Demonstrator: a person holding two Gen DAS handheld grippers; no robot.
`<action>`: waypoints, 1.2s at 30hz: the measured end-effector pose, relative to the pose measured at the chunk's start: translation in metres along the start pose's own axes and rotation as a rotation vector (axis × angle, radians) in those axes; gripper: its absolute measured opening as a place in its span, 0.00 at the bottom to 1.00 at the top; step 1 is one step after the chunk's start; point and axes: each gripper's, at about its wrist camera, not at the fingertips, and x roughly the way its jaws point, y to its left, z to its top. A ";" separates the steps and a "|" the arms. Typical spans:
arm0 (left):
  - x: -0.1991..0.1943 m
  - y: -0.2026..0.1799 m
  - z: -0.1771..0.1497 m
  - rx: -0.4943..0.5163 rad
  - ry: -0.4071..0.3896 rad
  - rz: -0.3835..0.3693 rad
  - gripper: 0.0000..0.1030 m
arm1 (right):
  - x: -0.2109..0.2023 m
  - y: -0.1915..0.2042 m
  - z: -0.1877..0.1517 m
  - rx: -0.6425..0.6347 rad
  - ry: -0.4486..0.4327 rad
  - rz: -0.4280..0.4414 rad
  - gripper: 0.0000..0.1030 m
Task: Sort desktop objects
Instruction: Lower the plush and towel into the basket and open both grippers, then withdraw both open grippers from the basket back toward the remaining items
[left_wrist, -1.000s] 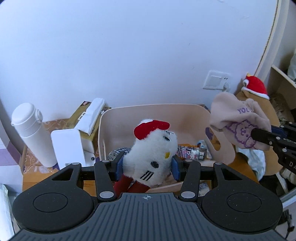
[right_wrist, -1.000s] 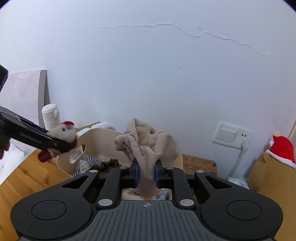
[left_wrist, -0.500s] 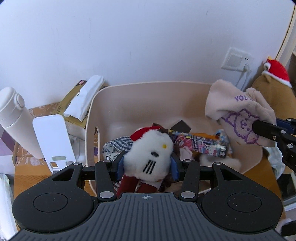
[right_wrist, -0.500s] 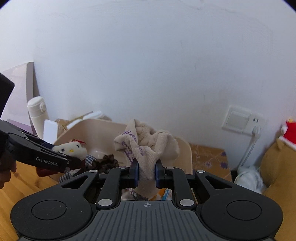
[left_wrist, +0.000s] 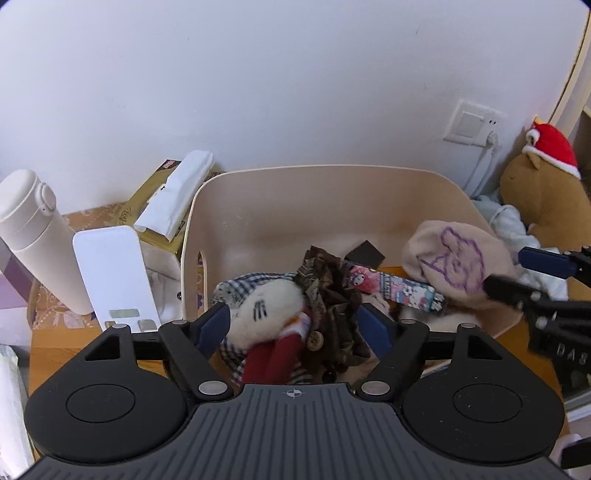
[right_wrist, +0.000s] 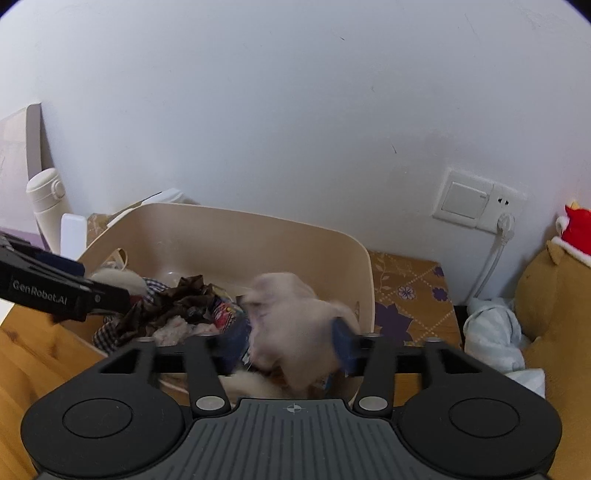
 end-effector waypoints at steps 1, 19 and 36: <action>-0.002 0.000 -0.001 -0.003 0.000 -0.004 0.76 | -0.003 0.002 0.000 -0.009 -0.004 0.003 0.71; -0.046 0.012 -0.065 0.015 0.020 -0.049 0.76 | -0.044 0.053 -0.063 0.015 0.062 0.129 0.89; -0.006 0.003 -0.097 0.164 0.203 -0.112 0.76 | -0.019 0.084 -0.098 -0.026 0.231 0.245 0.83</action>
